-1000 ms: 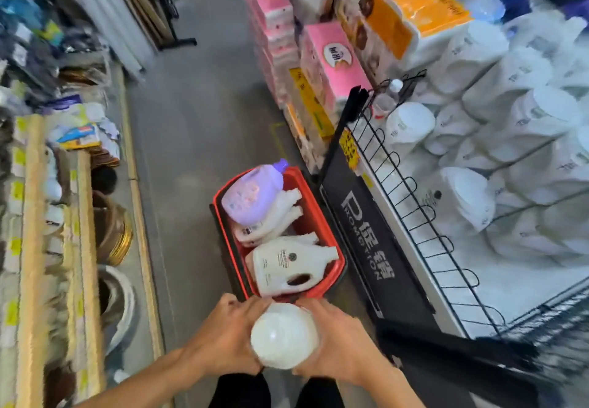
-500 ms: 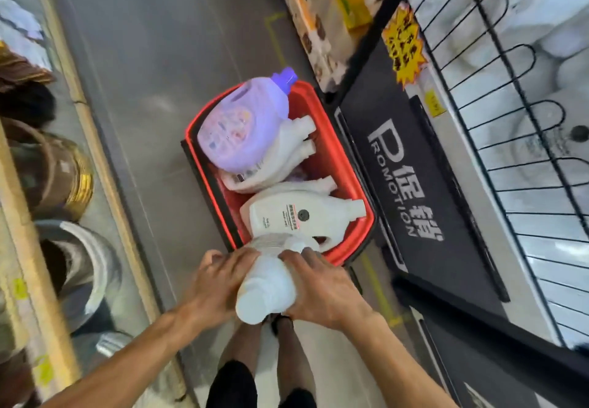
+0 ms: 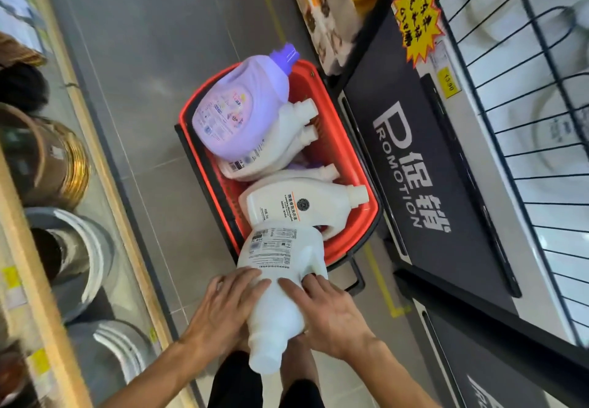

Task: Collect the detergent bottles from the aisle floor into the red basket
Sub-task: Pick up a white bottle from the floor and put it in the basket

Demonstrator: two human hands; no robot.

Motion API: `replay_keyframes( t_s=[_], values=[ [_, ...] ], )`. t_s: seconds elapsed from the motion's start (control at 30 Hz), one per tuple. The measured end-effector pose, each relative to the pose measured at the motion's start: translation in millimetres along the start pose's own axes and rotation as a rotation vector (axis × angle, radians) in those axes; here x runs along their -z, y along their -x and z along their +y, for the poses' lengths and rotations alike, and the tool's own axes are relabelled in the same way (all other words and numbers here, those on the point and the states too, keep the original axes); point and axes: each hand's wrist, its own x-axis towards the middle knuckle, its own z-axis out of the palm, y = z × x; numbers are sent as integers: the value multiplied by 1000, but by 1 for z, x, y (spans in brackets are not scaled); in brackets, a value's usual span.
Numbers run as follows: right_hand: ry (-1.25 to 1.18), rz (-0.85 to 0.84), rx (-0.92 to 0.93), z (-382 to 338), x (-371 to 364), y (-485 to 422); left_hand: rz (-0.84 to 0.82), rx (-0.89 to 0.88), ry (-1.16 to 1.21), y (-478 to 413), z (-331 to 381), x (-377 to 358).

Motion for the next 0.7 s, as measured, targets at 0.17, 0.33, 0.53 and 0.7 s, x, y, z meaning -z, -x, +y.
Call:
replay_keyframes(
  t_s=[0.17,0.33,0.53,0.7],
  values=[
    [-46,4,-18,3,-7,7,-109,40,-25,-5,3,-1],
    [-60,-13,-19,6,-17,15,-151,57,-42,-3,7,-3],
    [-43,0,7,13,-26,22,-133,41,-38,-1,14,-6],
    [-39,39,18,13,-30,24,-113,25,-34,2,12,-13]
  ],
)
